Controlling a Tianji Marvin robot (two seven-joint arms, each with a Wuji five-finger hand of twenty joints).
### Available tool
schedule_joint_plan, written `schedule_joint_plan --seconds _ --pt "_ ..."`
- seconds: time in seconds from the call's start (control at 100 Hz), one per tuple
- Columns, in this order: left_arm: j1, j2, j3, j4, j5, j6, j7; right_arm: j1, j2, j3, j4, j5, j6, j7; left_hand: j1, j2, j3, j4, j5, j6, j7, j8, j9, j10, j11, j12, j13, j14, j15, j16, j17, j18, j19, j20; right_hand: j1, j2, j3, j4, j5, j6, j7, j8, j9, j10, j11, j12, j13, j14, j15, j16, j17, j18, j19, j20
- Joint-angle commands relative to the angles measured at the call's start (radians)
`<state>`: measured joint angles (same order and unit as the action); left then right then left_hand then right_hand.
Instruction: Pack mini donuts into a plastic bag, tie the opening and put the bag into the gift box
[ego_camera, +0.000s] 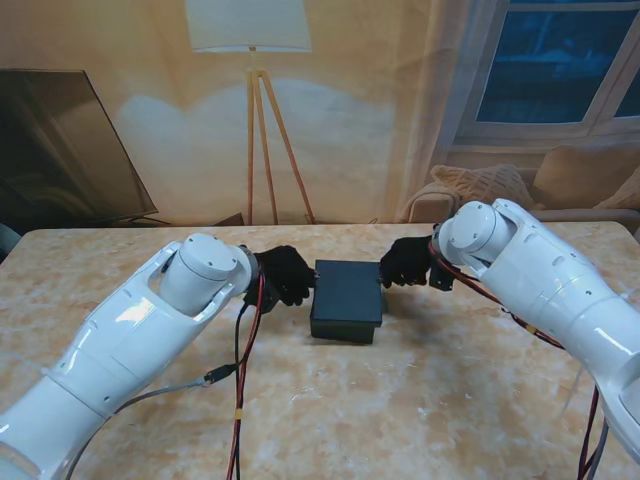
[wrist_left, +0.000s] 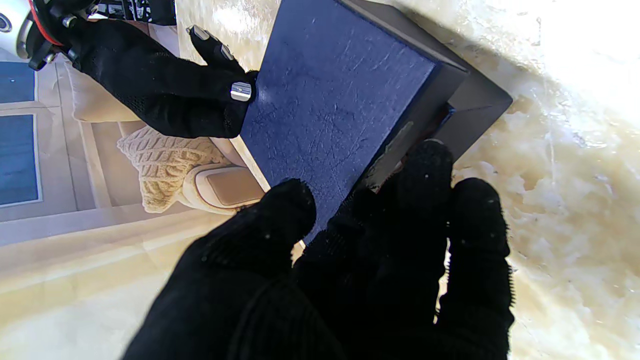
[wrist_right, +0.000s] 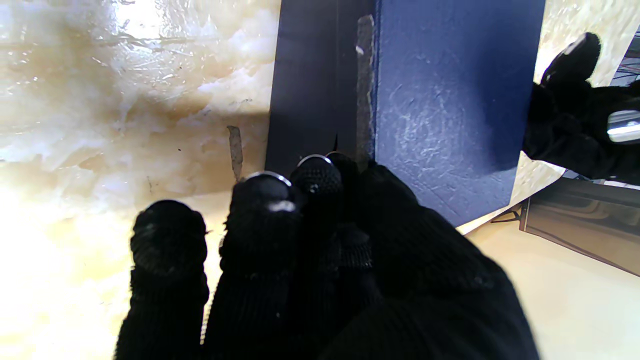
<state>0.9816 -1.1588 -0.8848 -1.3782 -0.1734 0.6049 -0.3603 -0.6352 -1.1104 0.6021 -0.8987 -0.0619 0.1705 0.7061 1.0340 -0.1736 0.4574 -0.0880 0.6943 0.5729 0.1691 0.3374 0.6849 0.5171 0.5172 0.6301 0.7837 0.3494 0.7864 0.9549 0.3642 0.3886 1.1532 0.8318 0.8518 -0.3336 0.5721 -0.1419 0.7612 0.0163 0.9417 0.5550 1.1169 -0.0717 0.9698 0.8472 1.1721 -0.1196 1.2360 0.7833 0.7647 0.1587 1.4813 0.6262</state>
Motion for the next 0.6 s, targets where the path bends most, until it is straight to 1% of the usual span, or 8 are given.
schedule_joint_plan --seconds 0.0,0.26,0.41,0.59 --pt "-0.012 -0.028 0.004 -0.025 -0.013 -0.001 -0.015 -0.005 -0.027 -0.004 -0.028 0.009 0.000 0.021 -0.023 0.022 0.005 0.023 -0.044 -0.164 -0.074 -0.044 -0.013 -0.099 -0.004 -0.014 0.004 -0.014 -0.012 -0.016 0.000 -0.002 -0.007 -0.023 -0.013 0.004 -0.022 -0.016 0.037 -0.177 0.010 0.036 0.029 -0.027 0.052 -0.001 0.027 -0.065 0.006 -0.020 0.019 -0.004 0.050 -0.009" --pt "-0.031 -0.039 0.013 -0.012 -0.024 0.024 -0.002 -0.006 -0.024 -0.004 -0.040 0.010 0.012 0.025 -0.027 0.023 0.005 0.023 -0.054 -0.157 -0.078 -0.052 -0.019 -0.092 -0.006 -0.016 0.004 -0.015 -0.007 -0.017 0.005 -0.004 0.000 -0.027 -0.016 0.011 -0.029 -0.016 0.044 -0.174 0.020 0.056 0.033 -0.026 0.054 -0.003 0.030 -0.063 0.009 -0.022 0.021 -0.002 0.055 -0.011" --pt "-0.046 -0.049 0.020 0.003 -0.036 0.042 0.011 -0.002 -0.023 -0.012 -0.042 0.013 0.018 0.034 -0.029 0.024 0.004 0.023 -0.064 -0.153 -0.082 -0.057 -0.024 -0.090 -0.008 -0.017 0.003 -0.018 -0.007 -0.019 0.005 -0.001 0.003 -0.031 -0.016 0.019 -0.034 -0.016 0.049 -0.170 0.028 0.073 0.036 -0.025 0.056 -0.004 0.034 -0.061 0.011 -0.024 0.023 0.001 0.059 -0.011" --pt "-0.062 -0.061 0.032 0.032 -0.042 0.048 0.024 0.000 -0.023 -0.015 -0.044 0.012 0.024 0.033 -0.031 0.022 0.005 0.024 -0.065 -0.157 -0.082 -0.061 -0.029 -0.090 -0.011 -0.020 -0.003 -0.017 -0.006 -0.019 -0.003 -0.001 0.002 -0.033 -0.014 0.023 -0.042 -0.014 0.046 -0.175 0.022 0.083 0.031 -0.025 0.058 -0.005 0.029 -0.062 0.012 -0.025 0.021 0.001 0.060 -0.013"
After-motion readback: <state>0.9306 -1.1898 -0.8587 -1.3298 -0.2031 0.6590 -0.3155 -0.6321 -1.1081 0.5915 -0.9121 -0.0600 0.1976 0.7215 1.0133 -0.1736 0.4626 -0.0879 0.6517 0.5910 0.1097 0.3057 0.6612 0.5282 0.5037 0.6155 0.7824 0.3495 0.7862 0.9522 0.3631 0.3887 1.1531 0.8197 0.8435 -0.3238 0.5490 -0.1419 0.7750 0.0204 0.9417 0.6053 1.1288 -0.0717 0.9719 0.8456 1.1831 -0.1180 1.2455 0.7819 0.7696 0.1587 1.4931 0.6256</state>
